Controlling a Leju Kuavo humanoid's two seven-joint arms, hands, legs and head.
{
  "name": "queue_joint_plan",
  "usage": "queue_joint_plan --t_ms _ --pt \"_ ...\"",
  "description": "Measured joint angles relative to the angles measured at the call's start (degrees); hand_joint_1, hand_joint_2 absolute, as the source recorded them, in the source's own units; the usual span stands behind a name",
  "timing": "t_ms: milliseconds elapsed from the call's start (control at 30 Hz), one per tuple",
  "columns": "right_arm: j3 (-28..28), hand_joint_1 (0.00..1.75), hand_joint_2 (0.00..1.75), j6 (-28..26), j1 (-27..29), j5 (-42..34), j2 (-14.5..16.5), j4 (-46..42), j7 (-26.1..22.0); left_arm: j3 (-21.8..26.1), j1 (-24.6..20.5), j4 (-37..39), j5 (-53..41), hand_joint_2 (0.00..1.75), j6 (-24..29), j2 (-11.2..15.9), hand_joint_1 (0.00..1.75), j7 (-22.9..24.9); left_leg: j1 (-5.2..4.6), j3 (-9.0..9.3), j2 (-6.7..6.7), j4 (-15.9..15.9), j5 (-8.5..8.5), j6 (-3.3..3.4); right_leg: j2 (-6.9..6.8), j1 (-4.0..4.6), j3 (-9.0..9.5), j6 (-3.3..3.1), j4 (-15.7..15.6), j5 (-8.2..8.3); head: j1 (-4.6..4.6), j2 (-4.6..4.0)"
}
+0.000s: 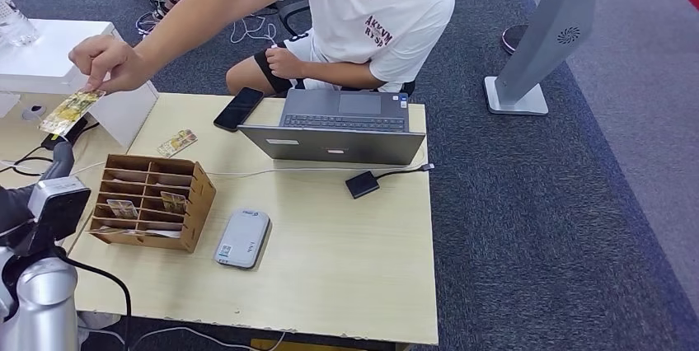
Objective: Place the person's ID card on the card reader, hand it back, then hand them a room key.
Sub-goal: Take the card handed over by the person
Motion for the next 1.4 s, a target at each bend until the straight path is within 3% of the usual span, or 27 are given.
queue_joint_plan --t_ms 267,667,800,1400 --pt "1.7 0.0 1.75 0.2 -0.1 2.5 0.2 0.1 1.0 -5.7 -4.9 5.4 -13.5 1.75 4.4 2.8 0.0 4.0 0.0 0.0 0.01 0.0 0.02 0.0 0.01 0.0 -0.01 0.0 0.0 0.03 -0.01 0.0" --pt "4.5 0.0 1.75 0.3 -0.1 6.7 0.8 0.4 3.3 -16.2 -12.0 14.4 -31.2 1.75 9.6 4.5 0.0 12.2 -0.01 -0.01 0.01 0.0 0.04 0.02 0.02 0.0 0.0 0.02 0.0 0.06 0.0 0.0" --pt "5.2 0.0 1.75 0.0 -0.2 8.2 1.1 0.4 3.5 -18.0 -13.1 16.1 -33.8 1.75 10.8 4.9 1.75 13.8 0.0 -0.01 0.02 0.0 0.04 0.02 0.03 0.0 -0.02 0.02 0.0 0.06 0.0 0.0" --pt "6.9 0.0 1.75 -1.0 -0.4 9.9 1.4 0.4 4.3 -19.4 -14.1 19.1 -31.9 1.75 11.3 5.4 1.75 11.8 0.0 -0.01 0.02 0.0 0.04 0.02 0.03 0.0 -0.01 0.02 0.0 0.06 0.0 0.0"
